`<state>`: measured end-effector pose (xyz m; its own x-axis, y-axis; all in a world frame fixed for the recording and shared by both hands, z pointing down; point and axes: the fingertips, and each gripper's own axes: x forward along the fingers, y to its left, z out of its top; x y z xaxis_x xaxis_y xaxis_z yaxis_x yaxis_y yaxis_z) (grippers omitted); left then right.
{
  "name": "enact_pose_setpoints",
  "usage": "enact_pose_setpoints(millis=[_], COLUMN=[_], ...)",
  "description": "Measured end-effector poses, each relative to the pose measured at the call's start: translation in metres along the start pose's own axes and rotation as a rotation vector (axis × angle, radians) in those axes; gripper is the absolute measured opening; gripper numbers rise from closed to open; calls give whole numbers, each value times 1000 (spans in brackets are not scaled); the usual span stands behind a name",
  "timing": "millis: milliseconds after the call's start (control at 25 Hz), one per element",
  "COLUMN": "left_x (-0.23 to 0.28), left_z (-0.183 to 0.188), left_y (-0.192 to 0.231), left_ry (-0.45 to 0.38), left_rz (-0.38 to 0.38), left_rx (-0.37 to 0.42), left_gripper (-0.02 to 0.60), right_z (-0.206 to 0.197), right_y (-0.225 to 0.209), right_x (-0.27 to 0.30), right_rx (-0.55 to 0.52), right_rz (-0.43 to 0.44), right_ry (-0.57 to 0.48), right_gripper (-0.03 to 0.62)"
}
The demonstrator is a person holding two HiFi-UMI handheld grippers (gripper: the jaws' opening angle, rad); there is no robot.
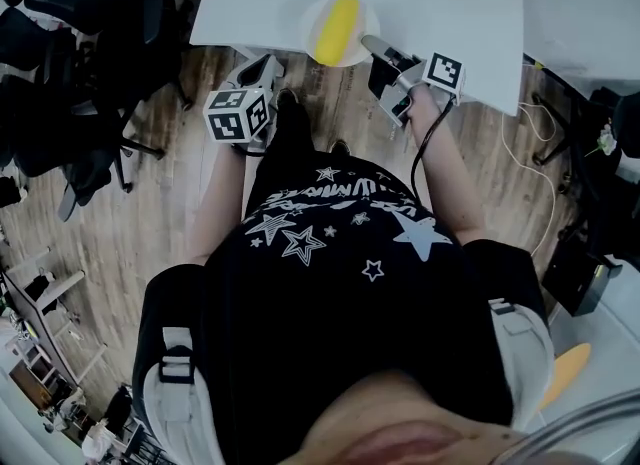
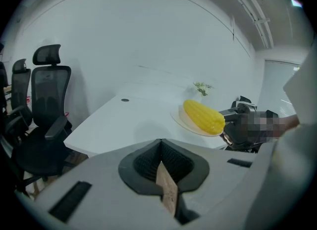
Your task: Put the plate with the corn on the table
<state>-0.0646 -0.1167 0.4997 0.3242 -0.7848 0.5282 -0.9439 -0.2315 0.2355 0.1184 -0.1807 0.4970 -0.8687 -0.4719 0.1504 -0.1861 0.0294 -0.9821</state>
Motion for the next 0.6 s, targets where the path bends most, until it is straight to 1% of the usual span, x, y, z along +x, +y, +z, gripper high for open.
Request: enact_pose_setpoints(millis=[160, 400, 480, 600], left_x=[4, 13, 22, 47], left_z=[3, 17, 25, 45], left_y=[3, 12, 26, 61], left_ry=[-6, -41, -38, -26], left_rz=[-2, -4, -11, -28], left_rx=[6, 24, 20, 17], left_gripper=[5, 5, 5, 5], right_z=[3, 7, 13, 31], right_y=[-1, 2, 3, 3], right_x=[6, 12, 27, 70], right_rx=[-9, -32, -41, -42], right_rz=[8, 27, 21, 9], right_ry=[-1, -18, -20, -18], right_gripper=[31, 29, 31, 29])
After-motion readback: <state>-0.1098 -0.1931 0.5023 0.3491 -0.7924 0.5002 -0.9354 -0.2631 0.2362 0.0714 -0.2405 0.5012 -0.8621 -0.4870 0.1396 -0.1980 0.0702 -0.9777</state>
